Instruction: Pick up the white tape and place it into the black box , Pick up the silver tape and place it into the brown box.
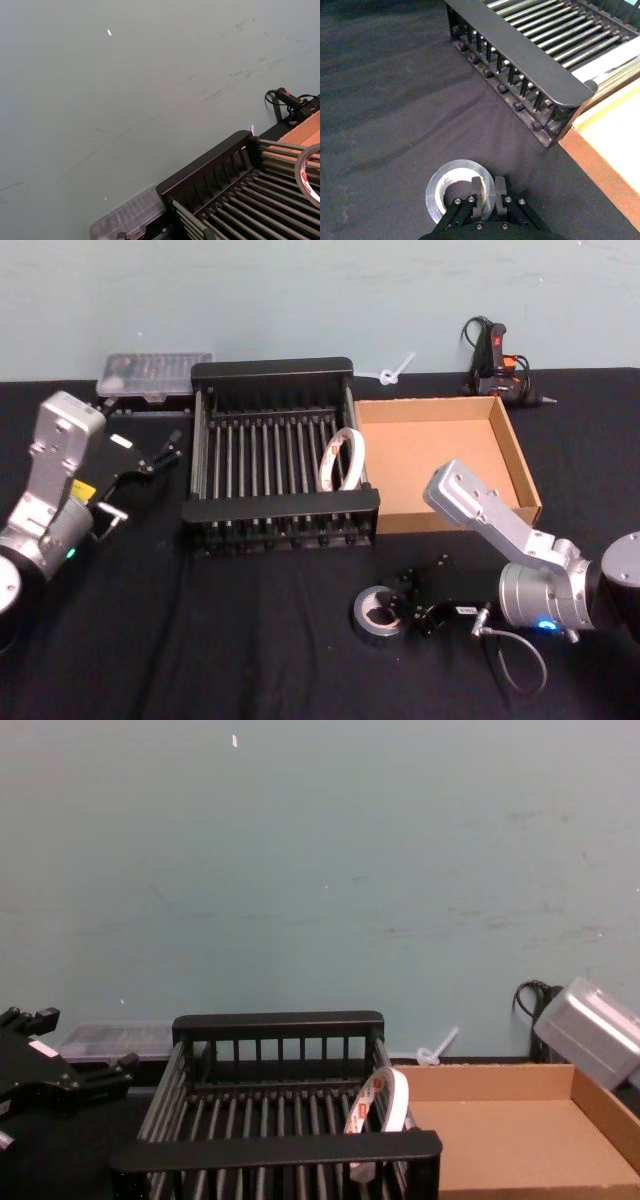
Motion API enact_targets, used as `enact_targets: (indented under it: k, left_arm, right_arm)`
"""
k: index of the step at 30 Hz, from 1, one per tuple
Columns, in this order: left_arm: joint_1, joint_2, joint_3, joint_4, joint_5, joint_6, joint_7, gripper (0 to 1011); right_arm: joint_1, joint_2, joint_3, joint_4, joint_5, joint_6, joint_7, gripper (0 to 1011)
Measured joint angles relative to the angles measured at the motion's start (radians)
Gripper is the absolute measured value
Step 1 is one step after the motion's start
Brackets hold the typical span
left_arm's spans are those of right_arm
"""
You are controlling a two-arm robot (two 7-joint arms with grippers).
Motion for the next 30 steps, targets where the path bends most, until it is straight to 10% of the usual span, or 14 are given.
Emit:
enact_targets:
  k: [14,30]
  left_arm:
    - [0.000,0.000,0.000,0.000,0.000,0.000,0.000,1001]
    - [0.000,0.000,0.000,0.000,0.000,0.000,0.000,1001]
  right_arm:
    - [-0.006,0.000,0.020,-0.003,0.016,-0.002,0.002,162]
    - [0.001,0.000,0.134,-0.037,0.044,-0.021,-0.096,162]
